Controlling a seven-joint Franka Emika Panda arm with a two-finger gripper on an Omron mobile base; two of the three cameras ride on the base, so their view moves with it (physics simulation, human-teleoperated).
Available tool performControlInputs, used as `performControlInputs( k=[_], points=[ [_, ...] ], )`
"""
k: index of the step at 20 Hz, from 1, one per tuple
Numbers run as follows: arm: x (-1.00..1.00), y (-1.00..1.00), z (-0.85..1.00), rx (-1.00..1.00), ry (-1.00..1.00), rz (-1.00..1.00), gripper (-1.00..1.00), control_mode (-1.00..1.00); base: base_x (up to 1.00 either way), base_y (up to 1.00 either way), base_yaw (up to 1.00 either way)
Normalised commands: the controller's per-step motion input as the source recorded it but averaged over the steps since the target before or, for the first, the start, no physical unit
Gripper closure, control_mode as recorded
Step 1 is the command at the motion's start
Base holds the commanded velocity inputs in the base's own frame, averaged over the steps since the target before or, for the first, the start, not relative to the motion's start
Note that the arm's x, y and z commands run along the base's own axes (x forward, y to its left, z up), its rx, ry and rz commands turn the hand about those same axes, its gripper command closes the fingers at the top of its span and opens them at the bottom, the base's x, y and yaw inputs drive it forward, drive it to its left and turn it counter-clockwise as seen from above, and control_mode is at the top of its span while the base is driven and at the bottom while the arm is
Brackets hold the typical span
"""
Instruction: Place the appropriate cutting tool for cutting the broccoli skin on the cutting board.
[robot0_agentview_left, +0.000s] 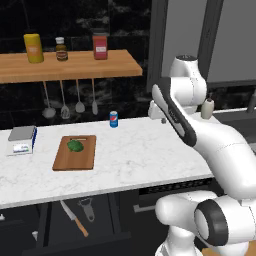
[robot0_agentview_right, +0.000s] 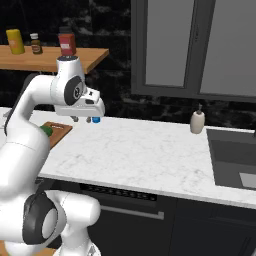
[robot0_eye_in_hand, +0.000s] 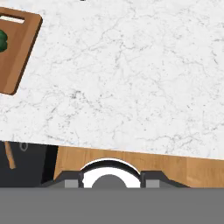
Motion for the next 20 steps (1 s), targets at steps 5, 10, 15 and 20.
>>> performControlInputs(
  k=[5, 10, 15, 20],
  points=[
    [-0.38, 0.00, 0.00, 0.01, -0.06, 0.00, -1.00, -1.00, 0.00, 0.00, 0.00],
    [-0.89, 0.71, -0.44, 0.00, -0.08, -0.01, -1.00, -1.00, 0.00, 0.00, 0.00],
    [-0.52, 1.00, -0.80, -0.01, 0.00, 0.00, -1.00, -1.00, 0.00, 0.00, 0.00],
    [-0.24, 0.99, -0.92, 0.01, 0.00, 0.00, -1.00, -1.00, 0.00, 0.00, 0.00]
  ],
)
